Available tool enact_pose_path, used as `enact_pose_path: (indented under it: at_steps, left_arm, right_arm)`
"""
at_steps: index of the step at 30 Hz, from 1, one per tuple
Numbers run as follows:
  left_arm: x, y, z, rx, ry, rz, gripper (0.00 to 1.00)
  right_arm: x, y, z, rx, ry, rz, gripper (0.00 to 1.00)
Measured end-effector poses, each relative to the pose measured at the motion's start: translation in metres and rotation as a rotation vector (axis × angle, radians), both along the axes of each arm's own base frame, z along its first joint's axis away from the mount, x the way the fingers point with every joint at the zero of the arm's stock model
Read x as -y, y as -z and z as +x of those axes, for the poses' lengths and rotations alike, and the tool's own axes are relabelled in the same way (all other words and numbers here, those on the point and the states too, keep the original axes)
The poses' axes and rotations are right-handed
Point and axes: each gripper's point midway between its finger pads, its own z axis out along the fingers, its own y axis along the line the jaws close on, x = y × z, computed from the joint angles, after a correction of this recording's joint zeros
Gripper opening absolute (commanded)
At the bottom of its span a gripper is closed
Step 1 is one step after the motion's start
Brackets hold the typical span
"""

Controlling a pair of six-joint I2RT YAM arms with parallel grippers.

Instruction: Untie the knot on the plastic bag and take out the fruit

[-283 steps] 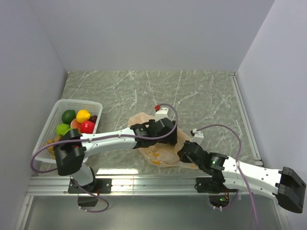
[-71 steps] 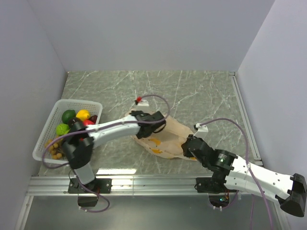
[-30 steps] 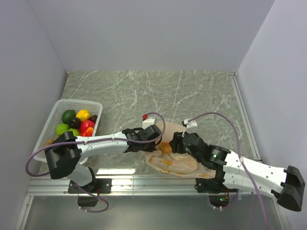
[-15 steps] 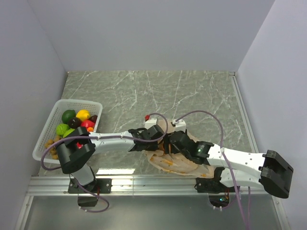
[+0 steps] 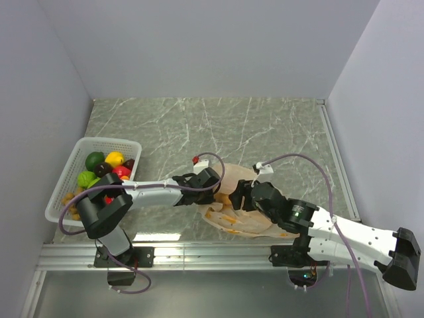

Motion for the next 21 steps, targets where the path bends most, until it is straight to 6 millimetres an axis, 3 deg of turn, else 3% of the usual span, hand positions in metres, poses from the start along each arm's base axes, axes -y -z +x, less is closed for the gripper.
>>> enact_pose_path:
  at_steps: [5,8,12,16,20,21]
  left_arm:
    - [-0.015,-0.006,0.006,0.056,0.008,0.066,0.11]
    - [-0.022,-0.028,0.011,0.132,0.034,0.066,0.15]
    - [-0.029,-0.053,0.013,0.219,0.083,0.049,0.16]
    - [-0.034,-0.051,0.014,0.245,0.107,0.076,0.25]
    - [-0.04,-0.05,0.012,0.25,0.113,0.1,0.77]
    - [-0.042,-0.053,0.012,0.257,0.113,0.097,0.83]
  right_arm:
    - [0.019,0.021,0.006,-0.022,0.069,-0.092,0.62]
    - [0.034,0.032,0.022,-0.031,0.139,-0.145,0.49]
    - [0.051,0.041,0.044,-0.037,0.223,-0.184,0.44]
    - [0.057,0.049,0.061,-0.038,0.257,-0.223,0.41]
    - [0.049,0.061,0.071,-0.055,0.241,-0.254,0.4]
    - [0.046,0.064,0.072,-0.06,0.234,-0.257,0.39]
